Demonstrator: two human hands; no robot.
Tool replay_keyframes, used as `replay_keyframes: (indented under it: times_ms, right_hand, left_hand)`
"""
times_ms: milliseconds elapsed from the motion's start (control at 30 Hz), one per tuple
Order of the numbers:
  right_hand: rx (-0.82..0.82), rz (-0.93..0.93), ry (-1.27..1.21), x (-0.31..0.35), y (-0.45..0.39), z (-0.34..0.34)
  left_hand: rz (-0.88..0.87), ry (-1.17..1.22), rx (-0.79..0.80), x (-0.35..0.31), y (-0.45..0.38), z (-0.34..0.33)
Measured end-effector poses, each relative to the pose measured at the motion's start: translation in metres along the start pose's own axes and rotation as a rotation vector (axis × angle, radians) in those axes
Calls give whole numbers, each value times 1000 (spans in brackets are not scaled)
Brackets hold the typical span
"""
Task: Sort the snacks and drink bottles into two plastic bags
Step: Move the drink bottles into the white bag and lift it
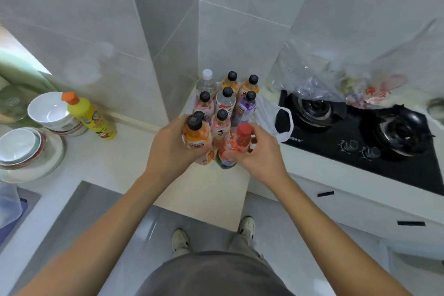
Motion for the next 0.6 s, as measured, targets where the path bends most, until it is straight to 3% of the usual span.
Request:
replay_keyframes:
  times_ms: [300,600]
  right_hand:
    - [-47,56,61,-32,-65,89]
    - [191,12,166,-88,-123,69]
  left_hand:
    - [-44,-41,-19,-67,-59,-76]
    - [-19,-478,-74,-47,-103,-133]
Point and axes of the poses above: each hand's wrist, its own y-axis away from the middle knuckle, its own z-axis out of the back of the hand, x = y × z, the point moved 5 cm from there along -y, towards the middle knuckle, and after that the axes turned 4 degrees about x, right-handed, at the moved point
